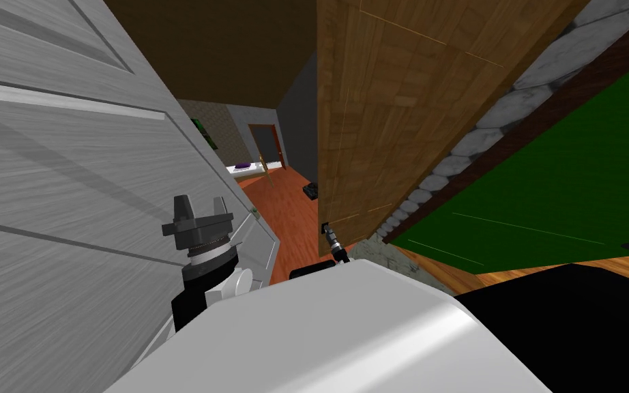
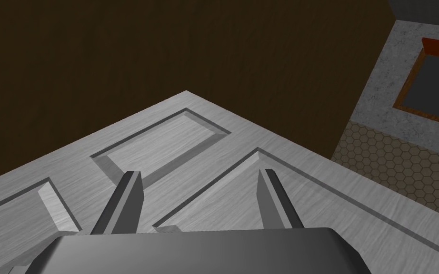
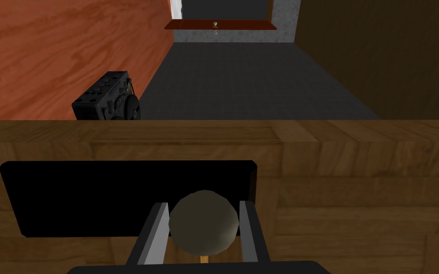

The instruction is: Push the door open

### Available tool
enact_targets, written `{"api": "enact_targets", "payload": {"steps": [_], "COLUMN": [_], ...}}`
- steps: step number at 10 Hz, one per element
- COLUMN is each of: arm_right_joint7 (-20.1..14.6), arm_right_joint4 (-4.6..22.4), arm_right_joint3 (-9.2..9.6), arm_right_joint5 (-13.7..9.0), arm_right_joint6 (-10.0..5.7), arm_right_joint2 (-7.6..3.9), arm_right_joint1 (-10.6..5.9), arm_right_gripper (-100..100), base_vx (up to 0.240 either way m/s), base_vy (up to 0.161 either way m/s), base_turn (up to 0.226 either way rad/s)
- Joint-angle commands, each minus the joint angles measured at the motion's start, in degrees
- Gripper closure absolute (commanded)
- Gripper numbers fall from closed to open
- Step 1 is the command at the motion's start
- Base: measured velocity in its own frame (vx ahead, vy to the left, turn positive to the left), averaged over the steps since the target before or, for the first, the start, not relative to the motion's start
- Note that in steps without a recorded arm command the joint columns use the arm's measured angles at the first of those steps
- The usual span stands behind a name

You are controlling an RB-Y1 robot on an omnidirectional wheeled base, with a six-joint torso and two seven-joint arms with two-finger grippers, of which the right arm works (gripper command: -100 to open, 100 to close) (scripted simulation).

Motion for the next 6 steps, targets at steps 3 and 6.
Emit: {"api": "enact_targets", "payload": {"steps": [3,6], "arm_right_joint7": [-0.01,0.73], "arm_right_joint4": [-0.01,0.18], "arm_right_joint3": [0.01,0.10], "arm_right_joint5": [0.00,-0.71], "arm_right_joint6": [-0.04,0.07], "arm_right_joint2": [0.00,-0.44], "arm_right_joint1": [0.05,0.02], "arm_right_gripper": [100,100], "base_vx": [-0.009,0.095], "base_vy": [-0.003,0.017], "base_turn": [0.001,-0.051]}}
